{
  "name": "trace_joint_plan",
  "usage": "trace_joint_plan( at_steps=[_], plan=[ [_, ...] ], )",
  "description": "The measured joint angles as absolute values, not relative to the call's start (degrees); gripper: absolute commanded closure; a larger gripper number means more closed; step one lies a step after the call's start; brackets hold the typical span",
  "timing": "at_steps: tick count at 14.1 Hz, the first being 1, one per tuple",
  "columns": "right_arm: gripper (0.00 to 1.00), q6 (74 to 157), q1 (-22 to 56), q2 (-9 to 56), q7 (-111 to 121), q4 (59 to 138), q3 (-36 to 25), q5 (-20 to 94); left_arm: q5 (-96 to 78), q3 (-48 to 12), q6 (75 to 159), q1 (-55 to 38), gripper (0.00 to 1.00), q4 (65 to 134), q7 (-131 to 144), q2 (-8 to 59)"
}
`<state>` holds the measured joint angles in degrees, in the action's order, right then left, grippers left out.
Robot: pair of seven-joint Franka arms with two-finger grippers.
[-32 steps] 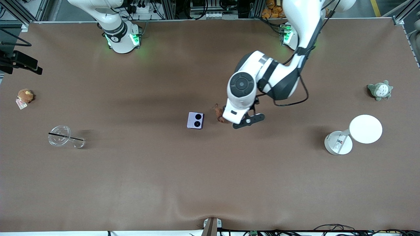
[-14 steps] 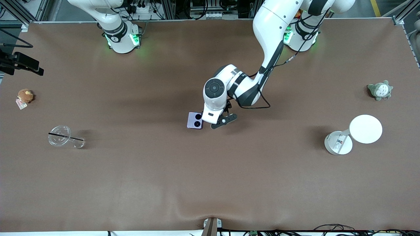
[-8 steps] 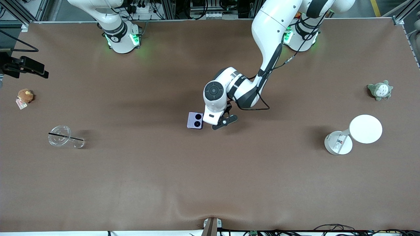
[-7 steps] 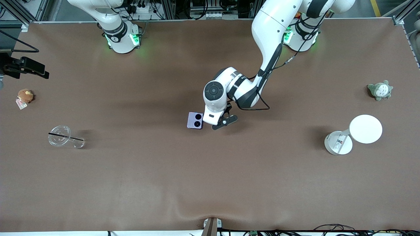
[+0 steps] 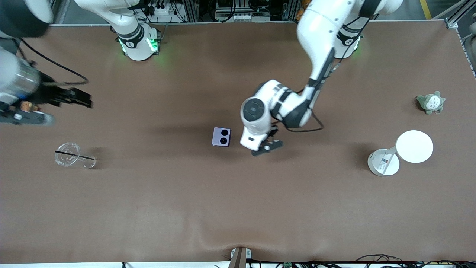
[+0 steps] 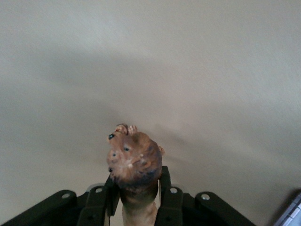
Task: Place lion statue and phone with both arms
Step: 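Grasp the lion with the left gripper while the right gripper reaches the phone, then grasp the phone with the right gripper while the left gripper carries the lion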
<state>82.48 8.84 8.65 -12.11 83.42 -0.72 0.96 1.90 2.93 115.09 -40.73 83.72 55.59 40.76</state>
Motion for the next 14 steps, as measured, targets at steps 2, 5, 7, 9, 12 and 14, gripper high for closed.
trace_joint_plan(
  at_steps=[2, 5, 7, 9, 12, 14],
  plan=[
    [0.00, 84.6, 12.3, 11.3, -14.9, 83.5, -0.6, 1.0, 2.0, 3.1, 112.4, -36.6, 1.00, 83.8, 49.1, 38.7],
    [0.00, 90.1, 16.5, 16.2, -17.1, 83.6, -0.6, 1.0, 2.0, 3.2, 111.5, -30.4, 1.00, 84.1, 40.5, 37.8],
    [0.00, 94.9, 19.2, 20.2, -21.1, 83.7, -0.5, 1.1, 2.1, 3.1, 111.5, -26.6, 1.00, 84.5, 35.1, 37.9],
    [0.00, 98.2, 21.9, 23.9, -23.9, 83.6, -0.5, 1.7, 2.3, 3.1, 111.5, -23.0, 1.00, 85.0, 30.1, 38.0],
    [0.00, 101.0, 25.0, 27.9, -25.3, 83.6, -0.5, 8.3, 7.9, 3.0, 111.6, -19.5, 1.00, 87.2, 26.5, 38.1],
    [0.00, 103.5, 25.5, 30.5, -25.1, 83.6, -0.5, 15.0, 9.7, 2.9, 112.9, -18.8, 1.00, 89.2, 26.4, 38.1]
  ],
)
